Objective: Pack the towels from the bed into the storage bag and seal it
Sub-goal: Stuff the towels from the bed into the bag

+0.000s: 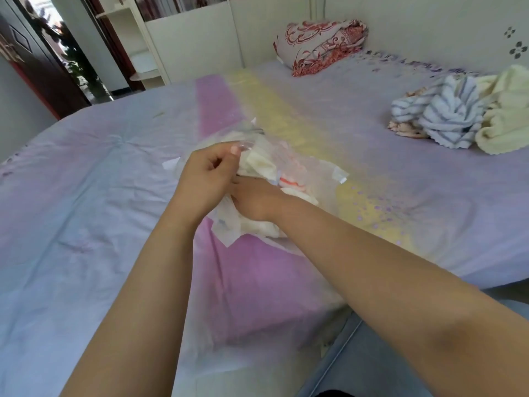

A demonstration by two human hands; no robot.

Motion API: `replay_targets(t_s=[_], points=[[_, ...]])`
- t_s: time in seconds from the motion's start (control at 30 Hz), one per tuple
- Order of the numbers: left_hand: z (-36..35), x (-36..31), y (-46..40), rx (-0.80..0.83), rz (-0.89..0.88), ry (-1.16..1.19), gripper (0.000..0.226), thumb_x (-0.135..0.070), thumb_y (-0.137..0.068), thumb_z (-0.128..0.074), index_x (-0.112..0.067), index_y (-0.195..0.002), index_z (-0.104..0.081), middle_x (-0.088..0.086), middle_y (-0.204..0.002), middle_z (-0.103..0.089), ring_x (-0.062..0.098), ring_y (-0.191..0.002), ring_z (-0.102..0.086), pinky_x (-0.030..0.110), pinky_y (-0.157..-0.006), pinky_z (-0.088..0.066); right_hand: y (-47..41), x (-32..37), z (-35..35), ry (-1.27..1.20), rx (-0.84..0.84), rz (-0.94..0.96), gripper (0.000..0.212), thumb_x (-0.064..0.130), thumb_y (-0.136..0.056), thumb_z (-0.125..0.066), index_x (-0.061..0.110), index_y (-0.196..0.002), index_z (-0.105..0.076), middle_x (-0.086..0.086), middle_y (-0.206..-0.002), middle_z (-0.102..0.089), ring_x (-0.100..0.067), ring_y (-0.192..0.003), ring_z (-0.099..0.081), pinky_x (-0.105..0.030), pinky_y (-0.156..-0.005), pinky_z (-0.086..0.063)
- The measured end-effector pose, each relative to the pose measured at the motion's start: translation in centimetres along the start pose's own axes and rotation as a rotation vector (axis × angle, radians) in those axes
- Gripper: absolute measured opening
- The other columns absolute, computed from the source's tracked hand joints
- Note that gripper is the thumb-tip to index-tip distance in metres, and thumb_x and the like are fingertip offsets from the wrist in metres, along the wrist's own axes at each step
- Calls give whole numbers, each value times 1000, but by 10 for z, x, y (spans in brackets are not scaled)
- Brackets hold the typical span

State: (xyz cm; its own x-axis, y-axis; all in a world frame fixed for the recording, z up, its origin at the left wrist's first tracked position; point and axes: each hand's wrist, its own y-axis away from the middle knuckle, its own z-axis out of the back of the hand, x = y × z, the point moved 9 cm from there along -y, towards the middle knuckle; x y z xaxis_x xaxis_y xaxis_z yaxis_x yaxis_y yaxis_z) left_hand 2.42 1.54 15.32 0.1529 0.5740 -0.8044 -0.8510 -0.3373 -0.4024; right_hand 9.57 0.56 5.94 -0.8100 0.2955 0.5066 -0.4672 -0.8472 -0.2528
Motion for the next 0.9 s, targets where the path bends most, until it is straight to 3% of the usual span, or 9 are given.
replay_targets(t_s=[0.17, 0.27, 0.33, 0.4, 0.47, 0.57, 0.73, 0.83, 0.9], points=[[-6, 3, 2, 12, 25, -44, 25, -21, -103, -49, -26, -105, -74, -18, -99, -73, 0, -67, -58, 16, -71, -44, -11, -27, -14, 294, 133, -77, 43, 32, -97, -31, 32, -139, -39, 5, -152, -34, -22, -138, -32, -38, -112, -26], [-2, 13, 3, -57, 68, -42, 26, -23, -101, -50, -21, -107, -75, -28, -99, -69, -6, -87, -62, 11, -81, -47, 9, -27, -8, 14, 62, -36, 36, 21, -97, -38, 23, -129, -54, 3, -143, -47, -18, -126, -45, -24, -97, -32], [-5, 17, 4, -76, 80, -29, 25, -24, -101, -50, -27, -103, -75, -33, -95, -69, -2, -87, -60, 7, -80, -44, 35, -32, 9, -249, -63, -104, 28, 25, -95, -47, 24, -118, -64, 12, -121, -63, 1, -105, -55, -15, -87, -34], [-12, 15, 3, -76, 54, -49, 26, -25, -101, -50, -32, -110, -73, -21, -106, -70, -3, -90, -59, 10, -88, -43, 68, -42, 29, -373, -199, -177, 22, 33, -93, -51, 30, -105, -70, 22, -99, -67, 9, -89, -58, -13, -80, -40], [-21, 10, 4, -89, 9, -84, 27, -26, -101, -50, -29, -118, -71, -4, -117, -66, -5, -97, -56, 10, -91, -40, 100, -52, 40, -454, -258, -218, 19, 31, -92, -54, 29, -95, -72, 18, -97, -71, 3, -93, -63, -18, -85, -46], [-40, 4, 7, -150, -24, -141, 29, -28, -102, -48, -30, -125, -67, -9, -125, -55, 15, -128, -42, 32, -111, -34, 139, -68, 53, -542, -327, -255, 20, 27, -92, -54, 24, -86, -72, 11, -87, -74, -3, -86, -68, -25, -85, -51], [-81, 15, -1, -99, 122, -264, 39, -33, -105, -37, -42, -143, -45, -17, -161, -27, 16, -153, -6, 55, -120, 8, 181, -132, 94, -610, -669, -428, 23, 33, -92, -51, 23, -81, -69, 2, -71, -73, -18, -66, -69, -41, -76, -56], [-102, 19, -12, -59, 109, -171, 40, -29, -107, -33, -44, -142, -45, -17, -161, -27, 16, -154, -5, 55, -119, 9, 206, -188, 127, -463, -886, -596, 16, 36, -90, -50, 28, -85, -64, 7, -83, -71, -12, -74, -66, -38, -76, -55], [-116, 19, -21, -35, 100, -100, 39, -29, -107, -33, -44, -140, -46, -16, -160, -30, 16, -154, -8, 55, -121, 3, 212, -230, 146, -297, -836, -720, 20, 26, -89, -54, 24, -107, -61, -1, -121, -59, -14, -97, -62, -31, -85, -49]])
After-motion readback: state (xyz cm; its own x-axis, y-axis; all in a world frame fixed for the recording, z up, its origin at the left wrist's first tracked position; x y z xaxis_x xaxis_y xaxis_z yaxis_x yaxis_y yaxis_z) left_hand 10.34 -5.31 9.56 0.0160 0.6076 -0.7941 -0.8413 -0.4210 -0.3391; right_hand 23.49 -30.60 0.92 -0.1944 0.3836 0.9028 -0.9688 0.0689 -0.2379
